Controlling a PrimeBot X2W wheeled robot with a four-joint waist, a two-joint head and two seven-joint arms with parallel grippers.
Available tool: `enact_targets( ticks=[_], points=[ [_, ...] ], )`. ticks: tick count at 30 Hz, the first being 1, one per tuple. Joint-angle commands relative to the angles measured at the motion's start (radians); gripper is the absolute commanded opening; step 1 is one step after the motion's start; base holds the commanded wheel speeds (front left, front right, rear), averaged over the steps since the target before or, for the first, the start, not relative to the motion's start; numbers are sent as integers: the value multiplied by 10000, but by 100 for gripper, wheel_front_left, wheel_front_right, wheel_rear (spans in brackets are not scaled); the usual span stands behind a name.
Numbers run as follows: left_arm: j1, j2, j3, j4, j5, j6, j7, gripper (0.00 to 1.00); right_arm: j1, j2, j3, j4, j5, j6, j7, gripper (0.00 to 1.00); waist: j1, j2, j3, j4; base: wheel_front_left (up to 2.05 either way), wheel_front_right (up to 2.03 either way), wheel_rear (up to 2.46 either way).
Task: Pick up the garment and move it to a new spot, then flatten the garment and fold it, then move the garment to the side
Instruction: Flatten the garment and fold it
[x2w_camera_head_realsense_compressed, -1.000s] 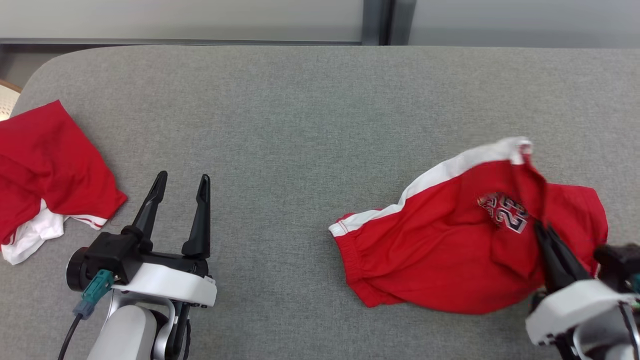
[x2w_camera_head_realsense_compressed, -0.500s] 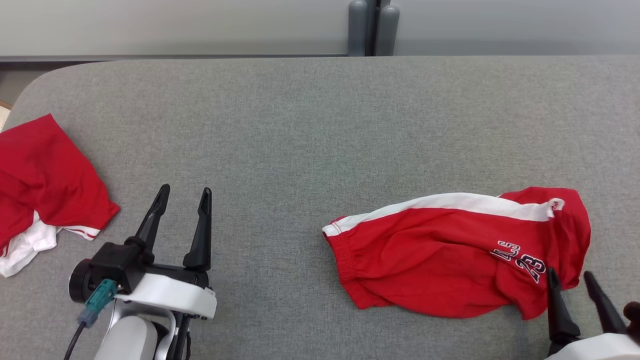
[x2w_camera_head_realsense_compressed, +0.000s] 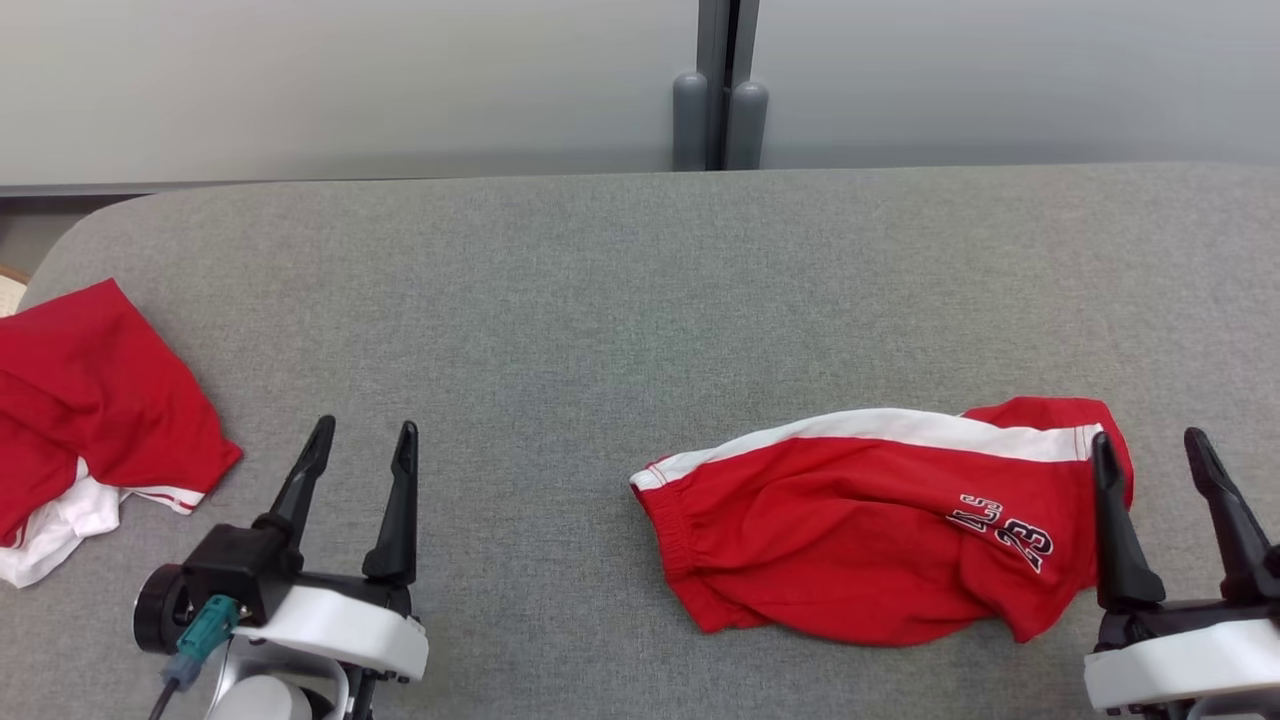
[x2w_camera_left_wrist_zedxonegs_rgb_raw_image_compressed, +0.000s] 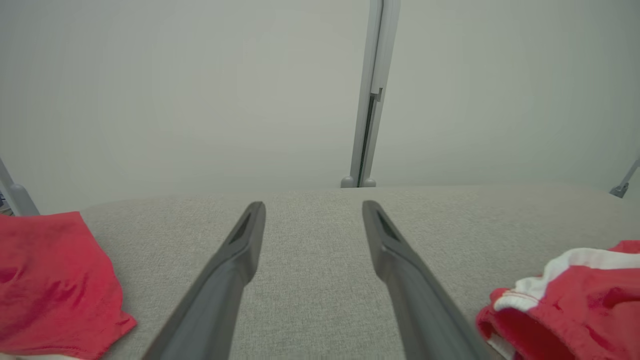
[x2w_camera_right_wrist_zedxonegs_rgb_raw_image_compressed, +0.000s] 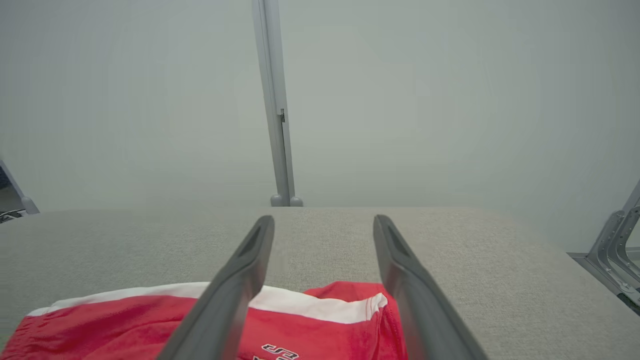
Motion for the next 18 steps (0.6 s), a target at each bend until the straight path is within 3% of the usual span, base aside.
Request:
enact_targets(
  ticks=[1,14,18],
  points=[
    [156,85,-27,-53,111,49,31,100,17,-42,82,-90,-25,-3,69,100,0,-2,-69,-10,0,0,0],
    [242,95,-200,-265,33,149,266,100,-35,-45,318,-45,101,-3,144,100,0,-2,-71,35,0,0,0],
    [-71,-8,-533,-357,51,-80,465,100,-61,-18,325,-49,90,-3,205,100,0,-2,-12,57,0,0,0]
  ],
)
